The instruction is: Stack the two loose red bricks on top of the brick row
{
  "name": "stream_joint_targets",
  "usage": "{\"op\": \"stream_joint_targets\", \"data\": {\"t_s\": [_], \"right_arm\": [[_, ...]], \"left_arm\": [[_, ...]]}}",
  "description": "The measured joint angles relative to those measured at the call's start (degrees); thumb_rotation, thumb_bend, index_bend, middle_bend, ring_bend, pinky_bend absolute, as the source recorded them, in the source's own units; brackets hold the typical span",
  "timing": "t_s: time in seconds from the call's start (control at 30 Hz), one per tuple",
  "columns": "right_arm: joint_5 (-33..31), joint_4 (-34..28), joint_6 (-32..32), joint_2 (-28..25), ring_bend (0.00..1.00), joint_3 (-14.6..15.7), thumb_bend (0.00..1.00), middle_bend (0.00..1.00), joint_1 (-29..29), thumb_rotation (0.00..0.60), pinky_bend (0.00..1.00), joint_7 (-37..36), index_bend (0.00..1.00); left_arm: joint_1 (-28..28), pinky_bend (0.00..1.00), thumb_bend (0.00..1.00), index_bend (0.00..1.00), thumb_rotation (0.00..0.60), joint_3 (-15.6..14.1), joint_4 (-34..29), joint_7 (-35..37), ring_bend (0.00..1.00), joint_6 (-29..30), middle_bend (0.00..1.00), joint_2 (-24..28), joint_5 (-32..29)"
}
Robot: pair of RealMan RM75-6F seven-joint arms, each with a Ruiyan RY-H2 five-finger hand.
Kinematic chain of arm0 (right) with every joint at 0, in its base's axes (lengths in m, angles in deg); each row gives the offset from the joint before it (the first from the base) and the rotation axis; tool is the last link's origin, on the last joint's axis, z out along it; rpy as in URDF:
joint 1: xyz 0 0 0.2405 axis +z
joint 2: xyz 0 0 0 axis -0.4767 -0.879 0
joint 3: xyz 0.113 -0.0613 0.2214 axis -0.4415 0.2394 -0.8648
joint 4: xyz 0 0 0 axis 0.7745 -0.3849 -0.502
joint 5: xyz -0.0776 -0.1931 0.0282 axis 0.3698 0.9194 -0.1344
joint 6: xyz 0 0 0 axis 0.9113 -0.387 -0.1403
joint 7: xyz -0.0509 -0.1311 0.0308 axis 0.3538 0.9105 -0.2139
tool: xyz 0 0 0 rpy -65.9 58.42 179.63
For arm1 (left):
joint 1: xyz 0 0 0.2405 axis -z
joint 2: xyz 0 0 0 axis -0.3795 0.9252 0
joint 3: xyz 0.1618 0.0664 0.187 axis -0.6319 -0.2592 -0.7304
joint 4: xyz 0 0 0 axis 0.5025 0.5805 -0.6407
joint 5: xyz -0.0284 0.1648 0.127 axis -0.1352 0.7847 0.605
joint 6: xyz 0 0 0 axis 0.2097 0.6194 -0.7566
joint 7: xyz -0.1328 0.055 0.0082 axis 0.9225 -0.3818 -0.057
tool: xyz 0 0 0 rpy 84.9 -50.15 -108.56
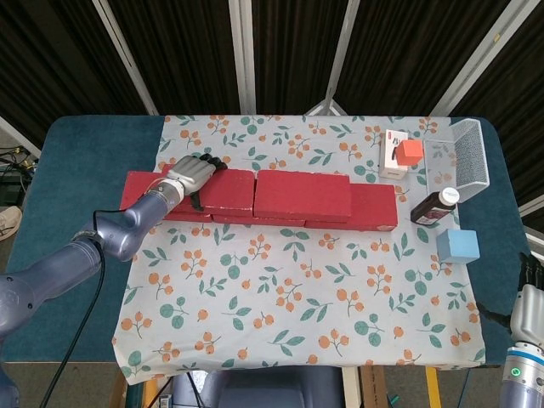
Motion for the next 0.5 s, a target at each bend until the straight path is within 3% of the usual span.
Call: {"op": "stream_joint_targets", "data": {"t_s": [0.5], "right_arm": [[-0.54, -0.11, 0.20, 0.11, 0.06, -0.20, 0.12, 0.07, 0.00, 0.600, 0.00, 0.39, 0.04]], "left_arm": [[1.09, 0.15, 0.00, 0.07, 0.600, -1.87, -0.33, -0.57, 0.00, 0.78, 0.00, -0.04, -2.53]]}}
